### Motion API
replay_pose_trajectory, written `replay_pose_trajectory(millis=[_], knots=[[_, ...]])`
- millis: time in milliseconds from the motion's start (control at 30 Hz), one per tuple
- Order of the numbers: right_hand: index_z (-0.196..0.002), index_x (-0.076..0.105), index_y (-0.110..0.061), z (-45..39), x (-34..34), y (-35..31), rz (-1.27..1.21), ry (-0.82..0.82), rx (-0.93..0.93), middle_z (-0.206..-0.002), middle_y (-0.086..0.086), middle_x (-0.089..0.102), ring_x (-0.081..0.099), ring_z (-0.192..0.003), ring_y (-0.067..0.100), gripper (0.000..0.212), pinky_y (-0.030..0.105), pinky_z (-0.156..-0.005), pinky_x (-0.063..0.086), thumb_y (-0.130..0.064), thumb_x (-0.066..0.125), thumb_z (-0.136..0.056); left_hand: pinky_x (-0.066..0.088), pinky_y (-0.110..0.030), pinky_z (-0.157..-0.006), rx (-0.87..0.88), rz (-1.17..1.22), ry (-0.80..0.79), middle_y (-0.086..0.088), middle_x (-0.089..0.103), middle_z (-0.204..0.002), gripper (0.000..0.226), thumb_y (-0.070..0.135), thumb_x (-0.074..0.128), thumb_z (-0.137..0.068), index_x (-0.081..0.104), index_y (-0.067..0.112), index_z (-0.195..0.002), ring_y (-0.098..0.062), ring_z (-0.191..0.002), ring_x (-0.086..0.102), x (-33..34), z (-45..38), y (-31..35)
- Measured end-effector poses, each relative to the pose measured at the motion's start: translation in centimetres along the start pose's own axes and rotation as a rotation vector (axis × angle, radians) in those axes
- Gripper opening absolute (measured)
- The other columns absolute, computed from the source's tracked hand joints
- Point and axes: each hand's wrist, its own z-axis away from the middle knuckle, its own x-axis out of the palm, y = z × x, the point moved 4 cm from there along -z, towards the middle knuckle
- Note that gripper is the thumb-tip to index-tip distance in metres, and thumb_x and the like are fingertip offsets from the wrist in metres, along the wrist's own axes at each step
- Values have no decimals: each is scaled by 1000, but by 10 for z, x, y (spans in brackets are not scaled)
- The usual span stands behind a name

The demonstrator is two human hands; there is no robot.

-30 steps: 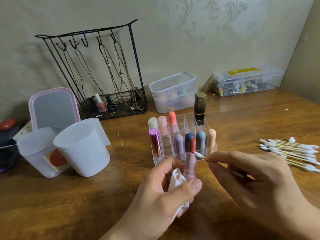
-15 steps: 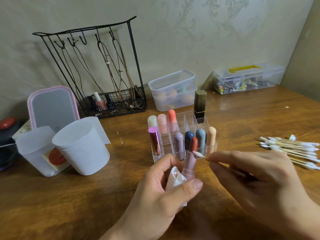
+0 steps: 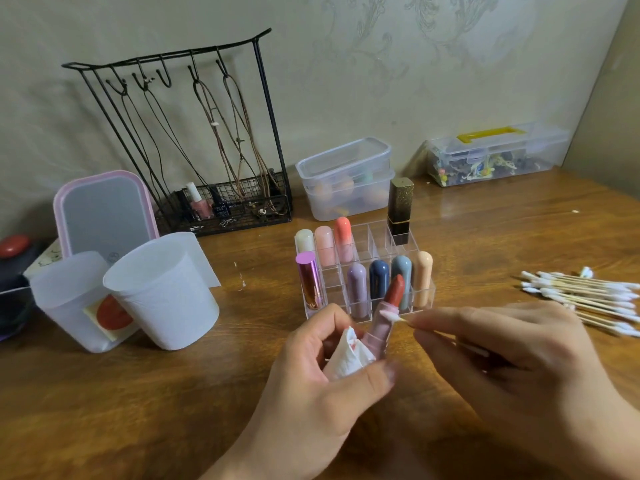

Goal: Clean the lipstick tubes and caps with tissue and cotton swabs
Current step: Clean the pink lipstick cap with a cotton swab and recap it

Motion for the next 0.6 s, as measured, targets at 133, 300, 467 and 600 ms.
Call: replay_pose_trajectory(millis=[133,300,467,600], knots=[[-86,78,-19,0,-1,1,6,7,-4,-55,-10,56,43,-43,4,13,19,-44,40,-27,68,-85,45,-21,-50,31,-50,30,1,55,-67,43,53,73,-56,53,23,-80,-4,-57,52,-1,1,2],[-87,78,-19,0,-1,1,4,5,12,-54,-9,56,42,-43,2,14,19,-44,39,-27,67,-85,43,-12,-50,66,-172,119,6,60,-70,36,48,73,-57,52,29,-80,-2,-63,57,0,4,9],[-84,78,-20,0,-1,-1,31,-32,-21,-51,-11,51,39,-42,4,12,22,-42,39,-26,67,-84,43,-10,-48,108,-288,223,10,60,-78,34,42,80,-66,51,33,-82,-4,-76,59,0,8,12],[-82,78,-19,-1,0,-4,73,-39,-54,-52,-14,44,29,-46,-2,12,18,-42,36,-25,68,-83,52,-20,-55,282,-468,319,12,59,-85,33,38,80,-70,50,32,-83,-6,-83,58,-1,11,15]])
